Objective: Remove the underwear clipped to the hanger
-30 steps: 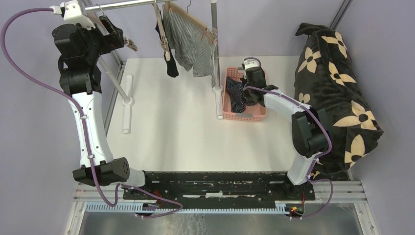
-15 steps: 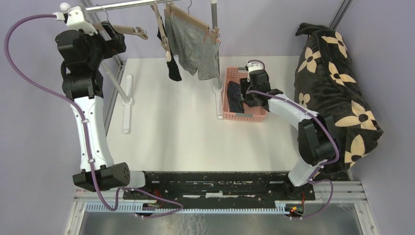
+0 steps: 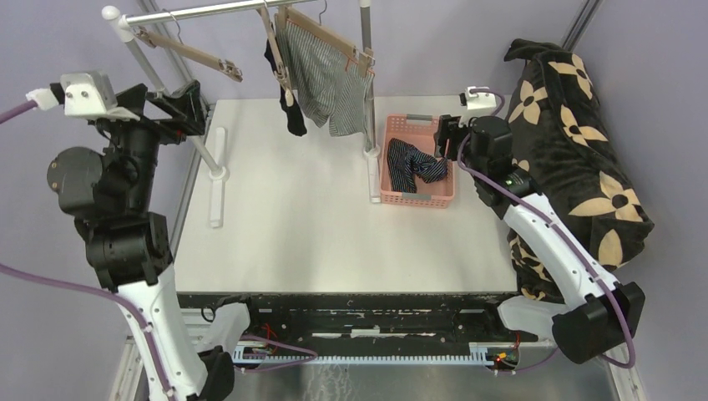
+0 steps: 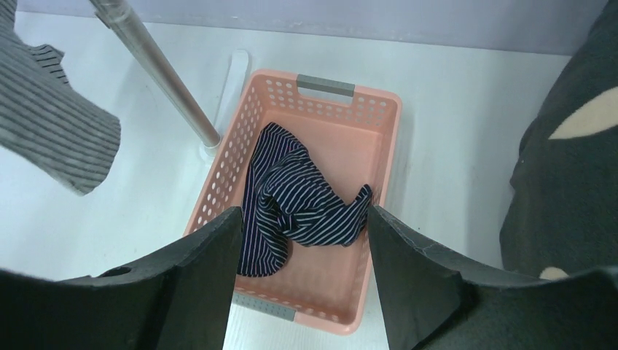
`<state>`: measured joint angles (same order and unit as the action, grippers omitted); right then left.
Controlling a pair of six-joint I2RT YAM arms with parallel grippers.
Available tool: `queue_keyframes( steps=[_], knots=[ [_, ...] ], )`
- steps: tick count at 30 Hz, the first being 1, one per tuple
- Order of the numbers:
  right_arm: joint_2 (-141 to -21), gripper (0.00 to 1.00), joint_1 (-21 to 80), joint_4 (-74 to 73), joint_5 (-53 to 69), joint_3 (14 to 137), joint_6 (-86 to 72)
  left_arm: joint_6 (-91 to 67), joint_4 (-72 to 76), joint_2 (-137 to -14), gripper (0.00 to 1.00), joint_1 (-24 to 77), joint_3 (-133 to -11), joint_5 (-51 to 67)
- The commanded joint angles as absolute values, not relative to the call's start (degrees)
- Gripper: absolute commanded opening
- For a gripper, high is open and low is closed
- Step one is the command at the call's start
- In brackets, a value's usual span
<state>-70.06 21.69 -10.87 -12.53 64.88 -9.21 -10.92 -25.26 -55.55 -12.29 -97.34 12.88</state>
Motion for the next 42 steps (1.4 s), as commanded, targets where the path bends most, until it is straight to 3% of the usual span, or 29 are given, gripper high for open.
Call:
queue_keyframes(
  steps=[1,16,30,42],
  knots=[
    [-66.81,0.71,21.76,-16.37,-12.68,65.58,-9.77,-12.7,-23.17,-52.85,0.99,-12.48,-94.07,15.55],
    [-53.52,0.69,26.28,-30.29,-16.99,68.57,-14.51,-9.84,-29.91,-44.25,0.99,-12.4,-92.49,15.88],
    [-52.56,0.68,30.61,-24.55,-17.83,62.8,-14.85,-16.65,-26.94,-42.62,0.99,-12.4,-90.87,29.39],
    [-51.2,0.67,35.14,-18.83,-15.47,58.55,-10.7,-34.24,-4.13,-48.03,0.96,-12.39,-83.72,40.3]
  ],
)
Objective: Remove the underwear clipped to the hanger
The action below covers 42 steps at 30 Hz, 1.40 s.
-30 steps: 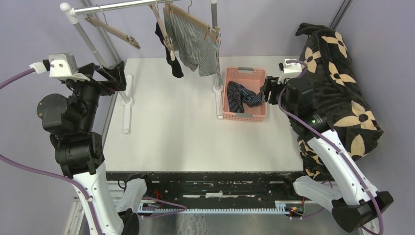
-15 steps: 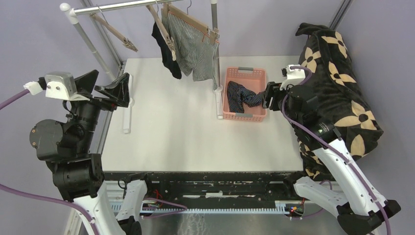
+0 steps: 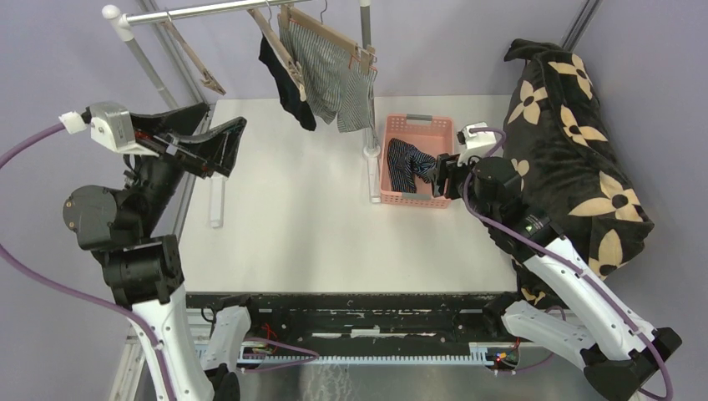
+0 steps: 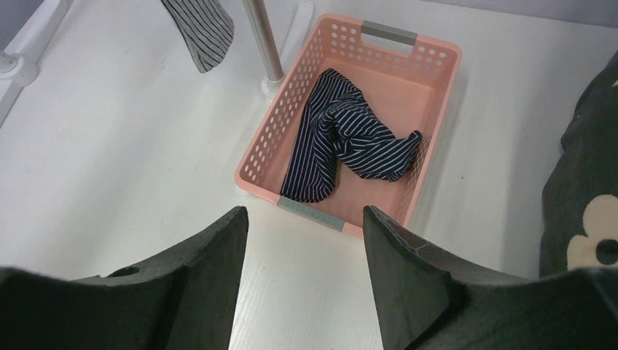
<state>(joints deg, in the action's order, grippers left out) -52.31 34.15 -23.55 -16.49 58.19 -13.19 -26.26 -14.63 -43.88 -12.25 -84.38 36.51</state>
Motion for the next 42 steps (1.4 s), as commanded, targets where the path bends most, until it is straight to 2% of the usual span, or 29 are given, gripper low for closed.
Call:
queue_keyframes(
  steps=[1,6,13,15,18,20,24,28,35,42],
  knots=[
    [-51.36,0.67,35.41,-18.81,-15.28,58.6,-10.31,-34.87,-3.48,-49.21,0.95,-12.39,-84.11,40.3],
    [-52.16,0.67,36.01,-17.66,-15.12,58.58,-8.48,-35.0,-5.85,-56.25,0.93,-12.42,-90.89,38.34],
    [-52.82,0.67,36.48,-16.08,-14.37,59.02,-8.19,-28.4,-23.07,-72.64,0.9,-10.73,-113.8,35.4],
    [-53.35,0.68,36.56,-16.0,-14.41,59.43,-7.88,-24.0,-30.04,-77.91,0.89,-4.63,-123.33,31.09],
    [-53.7,0.68,36.71,-15.85,-14.41,59.72,-7.82,-15.48,-43.01,-88.0,0.9,7.31,-139.02,17.16],
    [-53.51,0.68,36.65,-15.66,-14.43,59.42,-7.74,-12.36,-47.26,-92.81,0.91,14.61,-143.05,9.79],
    [-53.37,0.69,36.67,-16.08,-14.67,59.02,-7.12,-9.09,-45.65,-95.42,0.93,22.33,-139.04,-4.76],
    [-52.89,0.7,36.66,-16.32,-15.09,57.75,-6.24,-10.06,-43.12,-94.8,0.95,23.94,-134.94,-9.82],
    [-52.96,0.71,36.66,-15.79,-15.44,55.87,-5.03,-11.14,-36.94,-89.17,0.96,24.77,-124.82,-12.21],
    [-54.45,0.7,36.82,-14.55,-12.57,54.71,-6.37,-10.48,-29.83,-84.94,0.96,24.87,-119.2,-4.7]
  ],
)
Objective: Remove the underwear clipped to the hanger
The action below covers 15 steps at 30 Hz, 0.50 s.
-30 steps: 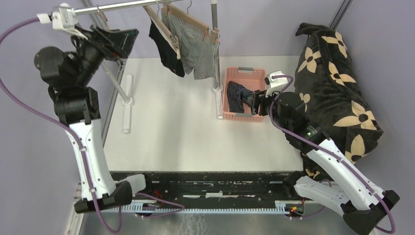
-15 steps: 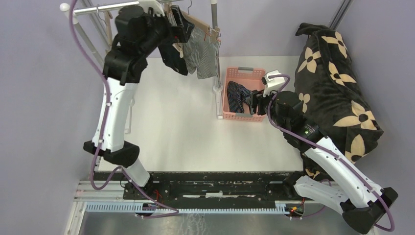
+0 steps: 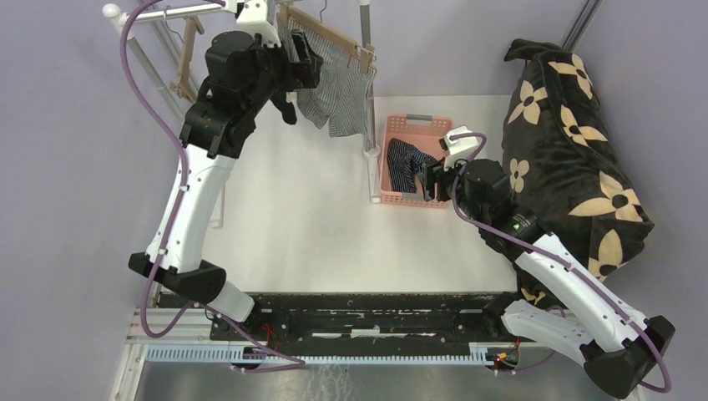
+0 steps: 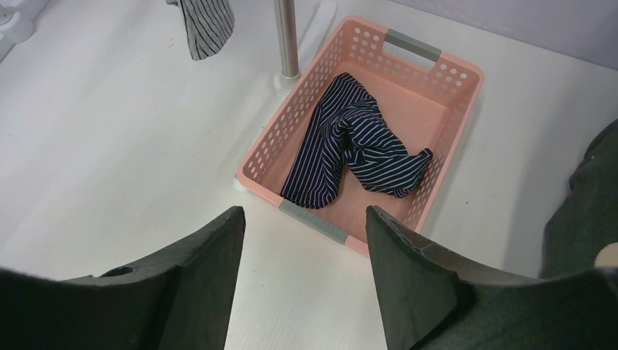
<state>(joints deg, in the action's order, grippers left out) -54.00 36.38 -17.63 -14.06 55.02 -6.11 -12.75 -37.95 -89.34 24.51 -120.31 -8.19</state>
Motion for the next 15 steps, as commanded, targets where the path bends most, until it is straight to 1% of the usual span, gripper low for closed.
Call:
queue_keyframes(
  steps=[1,5,15],
  knots=[
    [-54.47,0.7,36.8,-14.53,-12.43,54.53,-6.49,-10.39,-29.32,-84.48,0.96,24.87,-118.93,-4.27],
    [-54.62,0.7,36.91,-14.36,-12.33,53.81,-6.65,-9.42,-26.82,-81.75,0.96,24.82,-117.17,-4.26],
    [-55.08,0.7,37.28,-15.36,-11.63,53.38,-6.79,-7.15,-24.6,-79.0,0.96,24.8,-115.67,-9.58]
  ],
)
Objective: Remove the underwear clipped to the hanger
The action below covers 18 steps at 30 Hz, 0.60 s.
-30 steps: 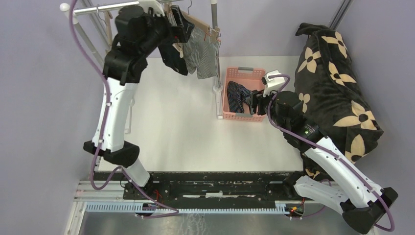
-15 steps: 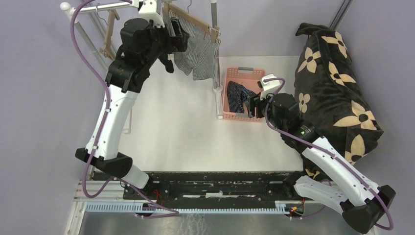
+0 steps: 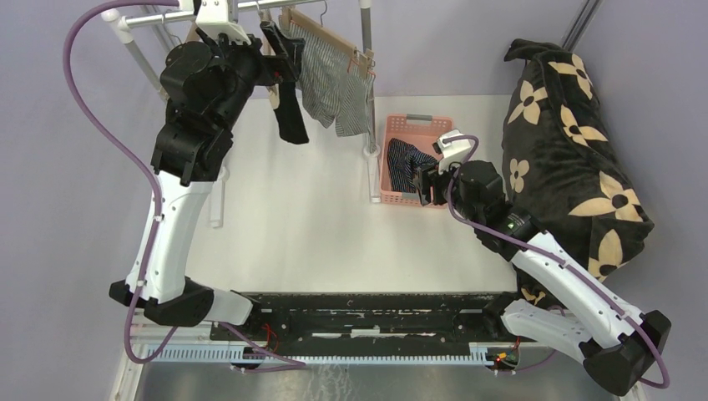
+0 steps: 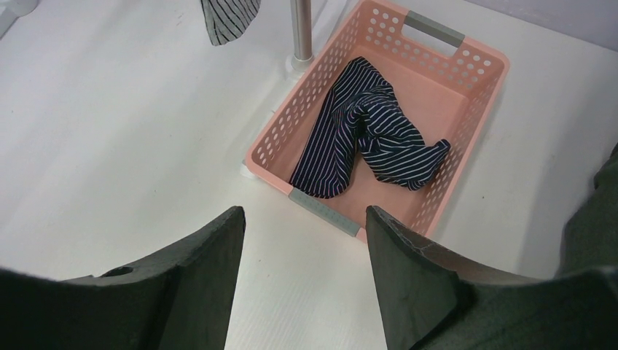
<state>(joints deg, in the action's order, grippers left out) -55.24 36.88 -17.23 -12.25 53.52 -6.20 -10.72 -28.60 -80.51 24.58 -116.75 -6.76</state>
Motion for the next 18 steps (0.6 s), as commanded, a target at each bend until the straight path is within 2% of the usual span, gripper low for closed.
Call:
queue_keyframes(
  steps=[1,11,18],
  knots=[
    [-55.04,0.7,37.34,-15.52,-11.61,53.37,-6.83,-6.72,-24.59,-79.0,0.96,24.85,-115.52,-10.68],
    [-54.05,0.7,37.45,-15.82,-10.79,52.38,-6.96,1.78,-23.73,-81.73,0.96,24.85,-113.89,-24.06],
    [-55.32,0.69,37.73,-15.56,-10.07,52.11,-7.36,4.79,-23.99,-84.88,0.96,23.8,-116.64,-26.41]
  ],
)
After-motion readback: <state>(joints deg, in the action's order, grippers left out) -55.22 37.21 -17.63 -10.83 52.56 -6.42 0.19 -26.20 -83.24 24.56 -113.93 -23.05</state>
